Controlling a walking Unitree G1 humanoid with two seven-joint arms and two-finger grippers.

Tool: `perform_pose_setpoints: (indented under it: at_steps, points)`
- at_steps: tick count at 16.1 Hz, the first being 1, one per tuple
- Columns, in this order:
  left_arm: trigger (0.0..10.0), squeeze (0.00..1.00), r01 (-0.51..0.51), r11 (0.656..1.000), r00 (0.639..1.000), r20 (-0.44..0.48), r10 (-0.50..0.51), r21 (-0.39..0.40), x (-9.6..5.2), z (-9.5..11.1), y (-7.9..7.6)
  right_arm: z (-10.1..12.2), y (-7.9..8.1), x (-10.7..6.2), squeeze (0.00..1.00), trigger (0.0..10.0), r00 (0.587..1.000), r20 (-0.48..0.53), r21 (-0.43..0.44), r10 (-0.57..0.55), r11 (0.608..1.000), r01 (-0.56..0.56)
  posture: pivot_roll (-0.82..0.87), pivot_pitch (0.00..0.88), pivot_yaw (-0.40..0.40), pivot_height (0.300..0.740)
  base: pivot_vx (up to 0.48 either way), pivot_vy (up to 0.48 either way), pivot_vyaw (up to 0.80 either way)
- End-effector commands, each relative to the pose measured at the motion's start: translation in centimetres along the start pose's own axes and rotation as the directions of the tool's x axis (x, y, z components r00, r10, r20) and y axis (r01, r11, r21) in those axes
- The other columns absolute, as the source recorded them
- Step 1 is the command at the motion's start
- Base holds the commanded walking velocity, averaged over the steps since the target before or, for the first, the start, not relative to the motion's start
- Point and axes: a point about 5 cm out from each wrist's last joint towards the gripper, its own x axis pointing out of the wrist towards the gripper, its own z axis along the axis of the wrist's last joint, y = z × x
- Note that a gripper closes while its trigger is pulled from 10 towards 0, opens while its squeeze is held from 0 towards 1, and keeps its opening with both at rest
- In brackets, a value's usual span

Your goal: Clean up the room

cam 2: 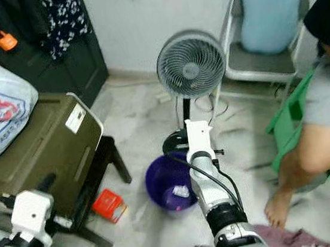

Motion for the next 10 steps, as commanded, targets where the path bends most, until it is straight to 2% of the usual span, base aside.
perform_pose_setpoints:
  at_steps: [1, 3, 5, 6, 7, 10]
  points:
    - [10.0, 0.00, 0.023, 1.000, 1.000, 0.007, -0.023, 0.009, -0.3, 0.8, 0.0, 0.4, 0.0, 0.3, 0.00, 10.0, 1.000, 0.001, 0.000, -0.021, 1.000, 0.021, 0.32, 0.144, 0.069, 0.740, 0.000, 0.000, 0.00]
    - [10.0, 0.00, 0.025, 0.999, 1.000, -0.009, -0.025, 0.028, -0.6, 1.5, 0.5, 0.0, -0.2, 0.7, 0.00, 10.0, 0.999, -0.023, -0.025, -0.046, 0.999, 0.046, 0.34, 0.166, 0.085, 0.740, 0.000, 0.000, 0.00]
    - [10.0, 0.00, -0.016, 0.999, 1.000, -0.020, 0.017, 0.047, -1.2, 2.1, 1.5, -0.2, 0.0, 0.9, 0.00, 10.0, 0.998, -0.038, -0.024, -0.051, 0.998, 0.050, 0.35, 0.184, 0.096, 0.740, 0.000, 0.000, 0.00]
    - [10.0, 0.00, -0.063, 0.998, 0.997, -0.035, 0.064, 0.025, -1.3, 2.2, 1.9, -0.2, 0.0, 1.0, 0.00, 10.0, 0.998, -0.040, -0.021, -0.055, 0.998, 0.055, 0.35, 0.191, 0.102, 0.740, 0.000, 0.000, 0.00]
    - [10.0, 0.00, -0.055, 0.998, 0.998, -0.037, 0.056, 0.024, -1.4, 2.4, 1.9, -0.1, 0.0, 1.1, 0.00, 10.0, 0.997, -0.038, -0.019, -0.060, 0.998, 0.059, 0.36, 0.190, 0.103, 0.740, 0.000, 0.000, 0.00]
    - [10.0, 0.00, -0.032, 0.999, 0.999, -0.021, 0.032, -0.001, -0.4, 2.6, 1.7, 0.1, 0.4, 1.2, 0.00, 10.0, 0.998, -0.035, -0.006, -0.060, 0.998, 0.060, 0.34, 0.145, 0.103, 0.740, 0.000, 0.000, 0.00]
